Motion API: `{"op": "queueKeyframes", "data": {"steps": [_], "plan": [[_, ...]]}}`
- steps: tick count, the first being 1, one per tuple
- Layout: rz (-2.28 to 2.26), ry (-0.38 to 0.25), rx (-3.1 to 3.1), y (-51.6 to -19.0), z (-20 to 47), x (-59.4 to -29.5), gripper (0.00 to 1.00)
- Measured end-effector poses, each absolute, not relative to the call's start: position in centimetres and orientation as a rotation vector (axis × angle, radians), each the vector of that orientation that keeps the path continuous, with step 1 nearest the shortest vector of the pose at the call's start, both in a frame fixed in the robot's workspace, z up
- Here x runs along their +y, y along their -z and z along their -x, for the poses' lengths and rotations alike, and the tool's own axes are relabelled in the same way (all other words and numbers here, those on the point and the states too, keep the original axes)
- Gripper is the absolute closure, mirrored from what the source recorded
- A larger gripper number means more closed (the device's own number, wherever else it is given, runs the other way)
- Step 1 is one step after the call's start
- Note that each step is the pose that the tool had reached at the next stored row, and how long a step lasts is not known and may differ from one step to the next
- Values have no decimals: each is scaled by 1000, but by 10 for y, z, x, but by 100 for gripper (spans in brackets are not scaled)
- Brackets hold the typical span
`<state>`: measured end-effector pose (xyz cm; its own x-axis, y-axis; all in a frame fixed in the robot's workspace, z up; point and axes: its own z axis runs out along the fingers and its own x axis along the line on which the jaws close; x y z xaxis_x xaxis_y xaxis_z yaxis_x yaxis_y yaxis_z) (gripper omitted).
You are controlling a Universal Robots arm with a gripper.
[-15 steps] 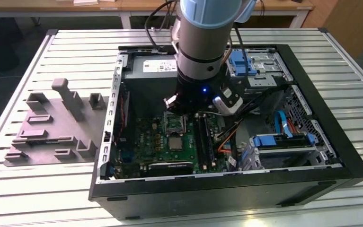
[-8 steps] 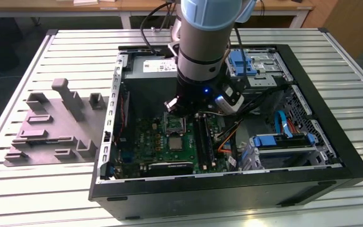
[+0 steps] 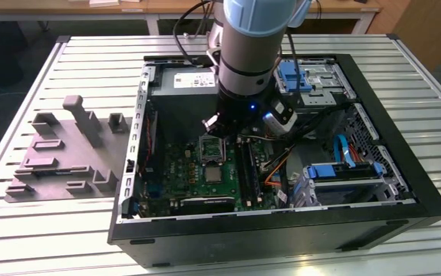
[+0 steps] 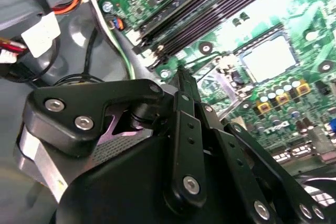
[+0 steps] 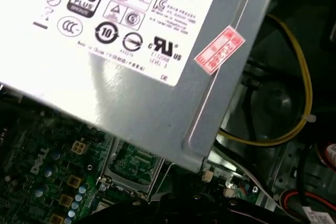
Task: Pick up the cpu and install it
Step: 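Close the cpu cover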
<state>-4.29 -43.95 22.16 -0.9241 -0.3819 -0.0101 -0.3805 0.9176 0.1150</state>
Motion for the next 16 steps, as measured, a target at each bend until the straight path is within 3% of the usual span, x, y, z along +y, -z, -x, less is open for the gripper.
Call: {"op": "queueKeyframes", "data": {"steps": [8,16], "plan": [[-741,177,-3040,-217,42,-438,89],[-747,237,-3048,-214,39,-438,89]]}}
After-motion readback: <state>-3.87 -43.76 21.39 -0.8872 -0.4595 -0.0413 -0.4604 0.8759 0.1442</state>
